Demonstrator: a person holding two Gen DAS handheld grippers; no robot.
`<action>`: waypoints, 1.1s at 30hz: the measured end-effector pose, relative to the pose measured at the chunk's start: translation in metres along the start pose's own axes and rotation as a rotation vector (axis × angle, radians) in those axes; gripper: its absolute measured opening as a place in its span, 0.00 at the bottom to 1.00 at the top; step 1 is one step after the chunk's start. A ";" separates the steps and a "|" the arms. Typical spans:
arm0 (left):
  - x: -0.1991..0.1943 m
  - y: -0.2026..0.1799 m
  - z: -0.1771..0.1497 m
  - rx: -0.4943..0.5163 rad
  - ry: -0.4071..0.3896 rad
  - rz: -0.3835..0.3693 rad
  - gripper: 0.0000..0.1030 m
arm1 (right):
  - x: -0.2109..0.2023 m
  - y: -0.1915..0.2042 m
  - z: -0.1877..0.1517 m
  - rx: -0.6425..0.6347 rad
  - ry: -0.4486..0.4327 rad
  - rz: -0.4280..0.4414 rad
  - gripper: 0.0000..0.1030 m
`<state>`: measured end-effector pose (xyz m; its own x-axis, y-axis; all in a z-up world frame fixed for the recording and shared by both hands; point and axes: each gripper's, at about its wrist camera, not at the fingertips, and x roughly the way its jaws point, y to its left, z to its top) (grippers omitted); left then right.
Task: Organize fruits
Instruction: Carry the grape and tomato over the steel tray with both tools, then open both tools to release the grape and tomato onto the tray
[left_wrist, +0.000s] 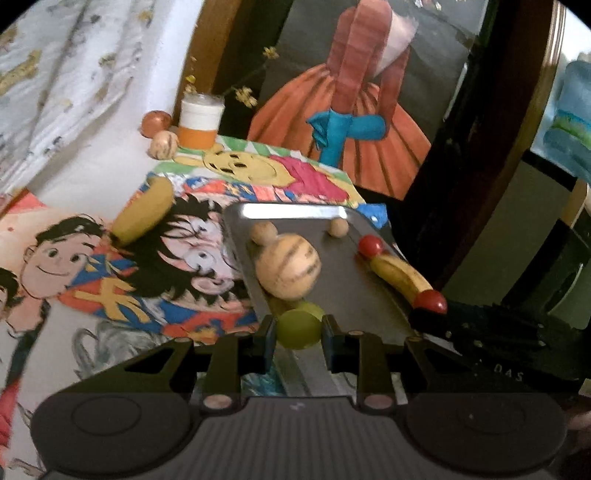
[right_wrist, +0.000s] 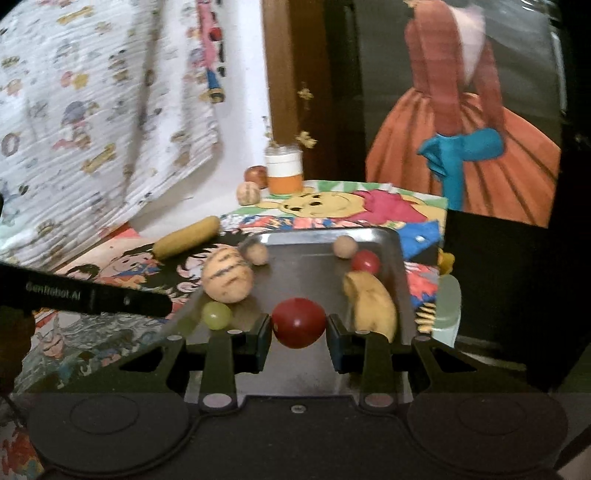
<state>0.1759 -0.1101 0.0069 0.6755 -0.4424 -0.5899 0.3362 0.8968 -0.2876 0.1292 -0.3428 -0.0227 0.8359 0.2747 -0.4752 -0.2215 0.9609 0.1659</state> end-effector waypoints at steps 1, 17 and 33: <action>0.002 -0.004 -0.002 0.006 0.004 0.002 0.28 | -0.001 -0.002 -0.002 0.013 -0.002 -0.004 0.33; 0.017 -0.032 -0.012 0.061 0.019 0.094 0.28 | -0.003 -0.011 -0.018 0.117 0.007 0.024 0.34; 0.022 -0.034 -0.014 0.069 0.037 0.094 0.29 | -0.003 -0.007 -0.023 0.132 0.021 0.033 0.34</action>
<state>0.1701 -0.1503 -0.0066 0.6818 -0.3549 -0.6397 0.3177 0.9313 -0.1781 0.1169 -0.3497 -0.0419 0.8181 0.3085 -0.4853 -0.1801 0.9389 0.2932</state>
